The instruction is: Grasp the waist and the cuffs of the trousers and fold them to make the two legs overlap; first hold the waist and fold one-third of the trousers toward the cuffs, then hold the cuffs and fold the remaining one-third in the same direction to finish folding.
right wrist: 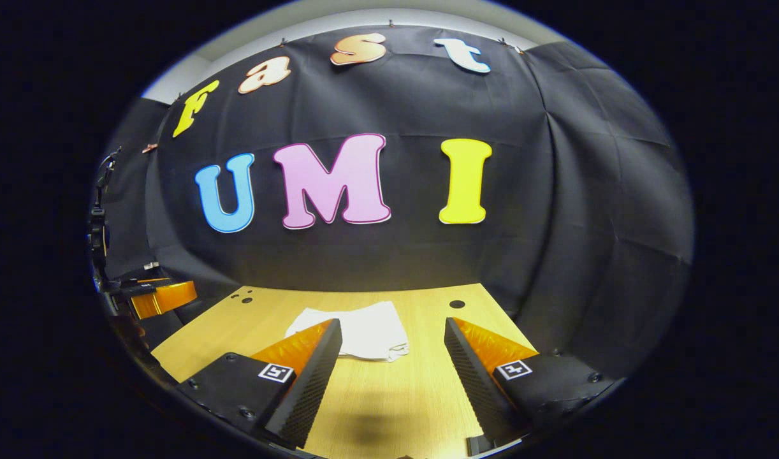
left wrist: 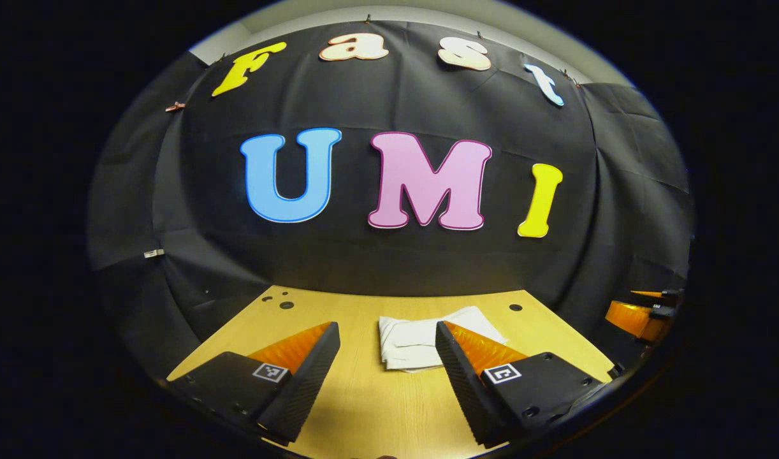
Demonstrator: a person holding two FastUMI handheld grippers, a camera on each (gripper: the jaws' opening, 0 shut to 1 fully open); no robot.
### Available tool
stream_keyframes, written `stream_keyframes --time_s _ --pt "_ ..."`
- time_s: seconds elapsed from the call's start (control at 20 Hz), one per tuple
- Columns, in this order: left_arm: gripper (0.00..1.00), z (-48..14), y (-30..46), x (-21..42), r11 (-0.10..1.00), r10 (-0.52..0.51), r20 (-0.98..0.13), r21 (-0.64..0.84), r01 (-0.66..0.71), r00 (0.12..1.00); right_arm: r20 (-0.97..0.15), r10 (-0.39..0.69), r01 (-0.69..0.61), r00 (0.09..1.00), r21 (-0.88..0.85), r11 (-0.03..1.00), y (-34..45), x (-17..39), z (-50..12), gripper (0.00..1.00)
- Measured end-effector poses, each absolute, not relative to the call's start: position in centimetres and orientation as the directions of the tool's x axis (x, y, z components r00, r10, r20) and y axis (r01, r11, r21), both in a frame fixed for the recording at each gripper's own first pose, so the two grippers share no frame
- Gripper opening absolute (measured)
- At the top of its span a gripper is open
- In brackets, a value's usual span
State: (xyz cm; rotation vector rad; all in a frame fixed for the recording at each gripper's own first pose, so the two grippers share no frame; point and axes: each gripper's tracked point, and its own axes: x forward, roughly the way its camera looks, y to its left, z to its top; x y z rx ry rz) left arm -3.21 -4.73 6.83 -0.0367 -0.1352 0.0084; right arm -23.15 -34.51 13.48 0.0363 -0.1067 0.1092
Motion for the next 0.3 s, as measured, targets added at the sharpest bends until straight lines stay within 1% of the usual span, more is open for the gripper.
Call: stream_keyframes --time_s 0.15,0.3 --pt "0.95 5.7 -3.2 -5.4 0.998 0.014 0.129 -0.056 -0.007 0.992 0.105 0.110 -0.113 0.988 0.020 0.993 -32.9 -25.2 12.7 0.99" --pt "0.96 5.3 -1.4 -7.0 0.996 0.046 0.136 -0.080 -0.036 0.990 0.096 0.115 -0.117 0.989 0.016 0.993 -31.9 -26.7 12.0 0.99"
